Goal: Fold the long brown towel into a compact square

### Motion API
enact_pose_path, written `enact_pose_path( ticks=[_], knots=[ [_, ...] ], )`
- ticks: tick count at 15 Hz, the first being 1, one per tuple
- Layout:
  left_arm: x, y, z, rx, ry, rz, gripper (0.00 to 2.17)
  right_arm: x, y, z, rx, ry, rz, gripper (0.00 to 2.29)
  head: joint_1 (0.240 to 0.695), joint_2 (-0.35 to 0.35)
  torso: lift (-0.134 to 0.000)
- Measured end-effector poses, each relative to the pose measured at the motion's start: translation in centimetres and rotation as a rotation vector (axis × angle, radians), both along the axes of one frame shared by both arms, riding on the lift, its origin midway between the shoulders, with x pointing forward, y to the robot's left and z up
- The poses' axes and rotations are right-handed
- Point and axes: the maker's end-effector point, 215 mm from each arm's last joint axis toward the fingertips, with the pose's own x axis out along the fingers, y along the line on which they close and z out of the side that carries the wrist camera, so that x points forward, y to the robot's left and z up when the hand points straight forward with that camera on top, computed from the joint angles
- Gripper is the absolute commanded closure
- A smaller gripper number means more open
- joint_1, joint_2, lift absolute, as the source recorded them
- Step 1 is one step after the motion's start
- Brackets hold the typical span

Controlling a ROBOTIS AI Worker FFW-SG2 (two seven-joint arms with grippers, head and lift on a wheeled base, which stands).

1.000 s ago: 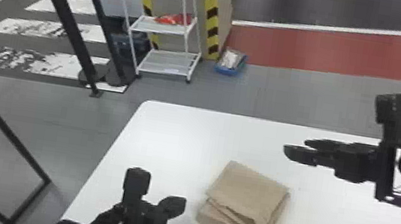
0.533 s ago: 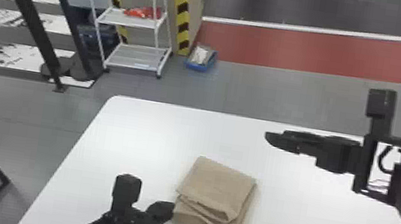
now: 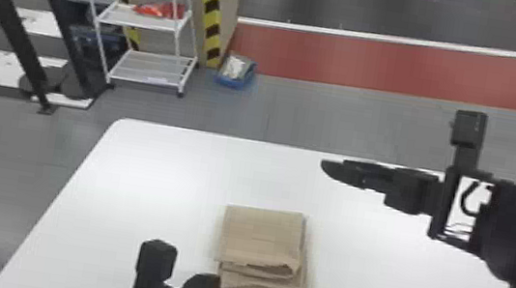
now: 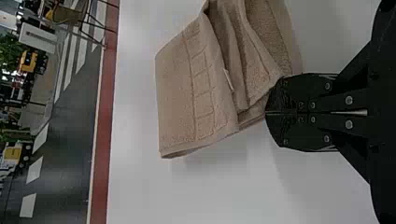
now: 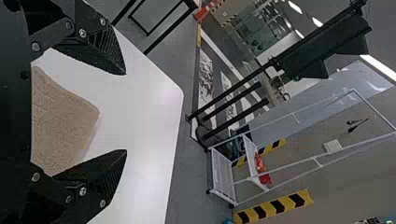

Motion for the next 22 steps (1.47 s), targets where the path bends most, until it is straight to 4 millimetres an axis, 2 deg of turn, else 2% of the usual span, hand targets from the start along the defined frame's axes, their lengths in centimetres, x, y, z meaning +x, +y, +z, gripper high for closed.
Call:
enact_pose_path(
  ticks=[3,5,7,8,10,12,14,16,22],
  knots=[
    [-0.5,-1.3,-0.1,-0.006,-0.001,-0.013,1.65,-0.2,-0.2,-0.4,0.004,0.007,-0.003,0.34,0.695,0.050,0.000],
    [0.4,-0.2,1.2,0.000,-0.031,0.006,1.65,-0.7,0.0,-0.8,0.004,0.013,0.009,0.19,0.695,0.060,0.000],
    [1.2,1.8,3.4,-0.004,-0.072,0.039,1.65,-1.9,1.9,-1.2,-0.028,0.012,0.086,0.17,0.695,0.094,0.000],
    [1.3,2.8,4.6,-0.013,-0.091,0.053,1.65,-2.6,3.3,-1.3,-0.067,0.007,0.149,0.17,0.695,0.139,0.000],
    [1.1,3.7,6.2,-0.030,-0.109,0.071,1.65,-4.0,6.2,-2.2,-0.174,-0.005,0.276,0.18,0.695,0.179,0.000],
    [0.5,3.5,6.7,-0.041,-0.110,0.069,1.65,-5.0,9.0,-4.4,-0.341,-0.017,0.410,0.22,0.695,0.215,0.000],
    [-0.2,2.8,6.7,-0.048,-0.096,0.057,1.65,-5.4,10.3,-7.3,-0.506,-0.055,0.517,0.22,0.695,0.238,0.000],
    [-0.6,2.3,6.6,-0.059,-0.079,0.048,1.65,-5.6,10.6,-9.5,-0.595,-0.099,0.612,0.22,0.695,0.237,0.000],
    [-1.4,0.3,6.3,-0.125,-0.025,0.026,1.65,-7.4,12.3,-13.7,-0.742,-0.369,0.894,0.28,0.695,0.240,0.000]
  ],
)
